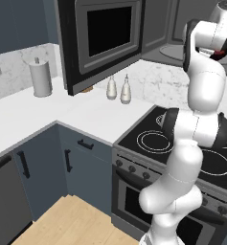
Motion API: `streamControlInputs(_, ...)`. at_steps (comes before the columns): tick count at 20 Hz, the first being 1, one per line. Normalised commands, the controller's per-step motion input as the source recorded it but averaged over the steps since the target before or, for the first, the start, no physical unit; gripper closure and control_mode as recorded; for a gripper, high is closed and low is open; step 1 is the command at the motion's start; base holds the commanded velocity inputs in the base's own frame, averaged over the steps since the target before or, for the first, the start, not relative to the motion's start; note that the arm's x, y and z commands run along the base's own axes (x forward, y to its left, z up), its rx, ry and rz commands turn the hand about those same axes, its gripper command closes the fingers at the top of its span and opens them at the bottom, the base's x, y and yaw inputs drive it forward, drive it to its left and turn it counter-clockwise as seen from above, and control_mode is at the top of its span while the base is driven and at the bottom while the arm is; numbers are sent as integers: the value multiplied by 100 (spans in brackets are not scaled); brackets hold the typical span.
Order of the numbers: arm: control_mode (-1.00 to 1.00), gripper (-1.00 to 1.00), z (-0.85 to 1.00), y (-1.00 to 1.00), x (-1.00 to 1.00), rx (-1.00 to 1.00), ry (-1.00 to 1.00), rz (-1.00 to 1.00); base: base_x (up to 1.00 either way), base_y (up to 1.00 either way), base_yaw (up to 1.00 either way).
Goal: Pick the bell pepper from the sink and place it in the bowl. Then pick the bowl and place it in the microwave. Then close the microwave door and press the start button.
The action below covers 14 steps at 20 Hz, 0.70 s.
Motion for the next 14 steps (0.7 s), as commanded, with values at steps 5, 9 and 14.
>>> streamControlInputs(5,-100,100,-37,1,20,5,-2,0,0,0,0)
streamControlInputs(9,-100,100,-22,0,35,1,-1,1,0,0,0)
streamControlInputs(14,-100,-100,-20,0,36,0,-4,1,0,0,0)
